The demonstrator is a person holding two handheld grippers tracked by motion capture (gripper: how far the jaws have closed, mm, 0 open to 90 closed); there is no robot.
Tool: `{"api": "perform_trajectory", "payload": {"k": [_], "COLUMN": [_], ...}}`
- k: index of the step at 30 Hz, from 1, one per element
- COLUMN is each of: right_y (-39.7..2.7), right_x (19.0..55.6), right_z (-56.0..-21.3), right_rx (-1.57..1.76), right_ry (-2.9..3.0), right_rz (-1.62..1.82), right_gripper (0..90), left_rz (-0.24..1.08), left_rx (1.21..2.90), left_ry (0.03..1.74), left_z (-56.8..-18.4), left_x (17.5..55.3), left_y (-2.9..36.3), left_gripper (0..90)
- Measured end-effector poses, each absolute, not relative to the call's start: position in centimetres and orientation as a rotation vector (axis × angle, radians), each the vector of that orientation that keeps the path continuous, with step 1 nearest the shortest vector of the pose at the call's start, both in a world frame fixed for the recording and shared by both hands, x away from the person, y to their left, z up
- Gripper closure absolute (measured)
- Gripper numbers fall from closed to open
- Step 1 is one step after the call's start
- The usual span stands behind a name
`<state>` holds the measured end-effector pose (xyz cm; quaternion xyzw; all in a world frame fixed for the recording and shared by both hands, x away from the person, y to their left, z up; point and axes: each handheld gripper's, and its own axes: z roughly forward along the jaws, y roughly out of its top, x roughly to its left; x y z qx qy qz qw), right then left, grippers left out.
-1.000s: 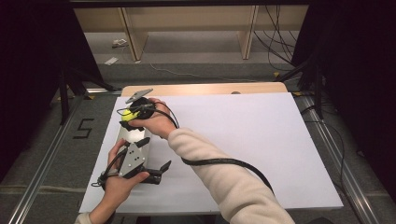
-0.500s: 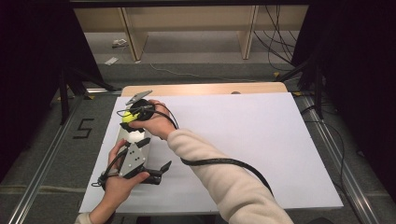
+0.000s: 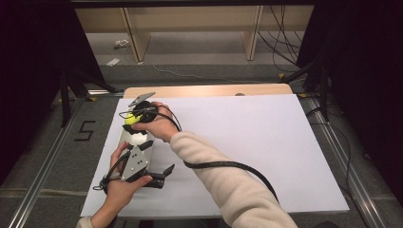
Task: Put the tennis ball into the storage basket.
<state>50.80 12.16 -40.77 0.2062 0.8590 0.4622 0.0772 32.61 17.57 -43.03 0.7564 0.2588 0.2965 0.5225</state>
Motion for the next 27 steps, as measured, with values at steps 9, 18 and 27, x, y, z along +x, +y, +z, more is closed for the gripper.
{"api": "perform_trajectory", "payload": {"k": [9,18,27], "right_y": [12.21,12.47,12.47], "right_x": [50.88,50.75,50.88], "right_z": [-40.94,-41.33,-41.71], "right_rx": [0.614,0.605,0.604], "right_ry": [2.584,2.594,2.609], "right_rz": [1.381,1.367,1.361], "right_gripper": [26.3,26.3,26.2], "left_rz": [0.711,0.709,0.701], "left_rx": [1.814,1.813,1.815], "left_ry": [0.618,0.615,0.616], "left_z": [-43.04,-43.01,-43.08], "left_x": [32.61,32.58,32.59], "left_y": [17.55,17.51,17.45], "left_gripper": [0.0,0.0,0.0]}}
